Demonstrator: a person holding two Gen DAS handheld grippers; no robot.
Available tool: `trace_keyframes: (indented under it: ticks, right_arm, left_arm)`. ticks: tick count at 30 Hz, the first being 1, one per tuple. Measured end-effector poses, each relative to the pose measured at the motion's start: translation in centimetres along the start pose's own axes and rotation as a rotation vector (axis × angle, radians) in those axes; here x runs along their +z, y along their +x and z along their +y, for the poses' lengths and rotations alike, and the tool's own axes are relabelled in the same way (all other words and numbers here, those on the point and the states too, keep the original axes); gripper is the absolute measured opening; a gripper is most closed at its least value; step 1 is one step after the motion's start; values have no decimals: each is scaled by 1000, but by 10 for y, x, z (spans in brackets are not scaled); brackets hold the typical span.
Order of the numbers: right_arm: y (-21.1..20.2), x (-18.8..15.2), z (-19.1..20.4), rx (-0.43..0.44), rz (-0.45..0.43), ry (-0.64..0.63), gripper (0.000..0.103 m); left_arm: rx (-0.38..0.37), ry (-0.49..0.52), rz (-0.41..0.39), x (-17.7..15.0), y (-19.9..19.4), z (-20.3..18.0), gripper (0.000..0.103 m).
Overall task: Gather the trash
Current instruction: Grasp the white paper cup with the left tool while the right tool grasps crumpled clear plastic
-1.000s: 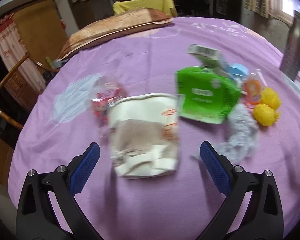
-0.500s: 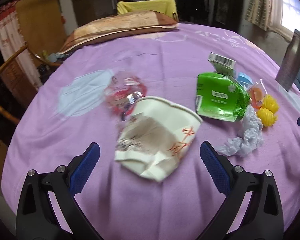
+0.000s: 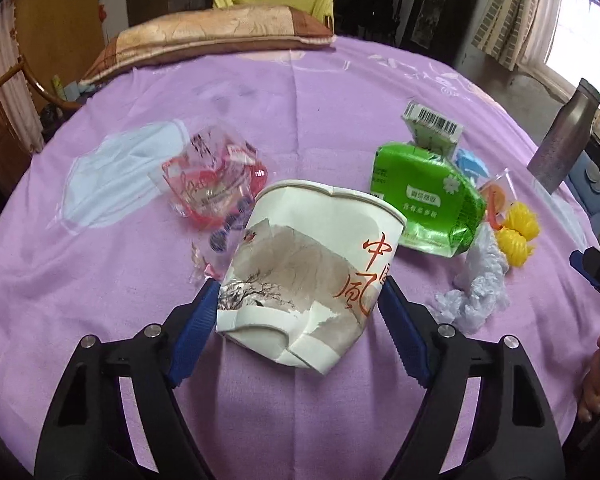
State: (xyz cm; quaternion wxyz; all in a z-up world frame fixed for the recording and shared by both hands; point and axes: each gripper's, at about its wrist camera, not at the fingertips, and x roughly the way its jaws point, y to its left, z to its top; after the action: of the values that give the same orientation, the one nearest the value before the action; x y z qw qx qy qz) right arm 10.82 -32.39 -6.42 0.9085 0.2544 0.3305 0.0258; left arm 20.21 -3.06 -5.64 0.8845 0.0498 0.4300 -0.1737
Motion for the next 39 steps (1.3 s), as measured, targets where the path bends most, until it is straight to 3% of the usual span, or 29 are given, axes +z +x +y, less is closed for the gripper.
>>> trace_keyframes:
  ticks: [7, 12, 16, 19, 24, 32, 34, 36, 39]
  right_arm:
    - [7, -5, 23, -74, 24, -132, 98]
    - [3, -12, 45, -126, -2, -241, 98]
    - [1, -16, 68, -53, -16, -285, 95]
    - [15, -15, 87, 22, 49, -300, 86]
    - [43, -15, 106, 7, 135, -327, 79]
    - [74, -12, 102, 3, 251, -241, 76]
    - [77, -11, 101, -1, 260, -232, 62]
    - [80, -13, 101, 16, 277, -228, 26]
    - [64, -12, 101, 39, 216, -216, 22]
  left_arm:
    - [48, 68, -108, -4, -19, -13, 77]
    - [16, 29, -128, -3, -22, -6, 77]
    - [-6, 3, -134, -3, -24, 0, 78]
    - [-2, 2, -139, -4, -25, 0, 78]
    - [-5, -2, -155, -5, -28, 0, 78]
    - [-57, -19, -153, -4, -29, 4, 78]
    - [-62, -23, -148, -4, -28, 5, 78]
    - [-65, -36, -149, -4, -30, 6, 78]
    - [-68, -60, -169, -7, -40, 10, 78]
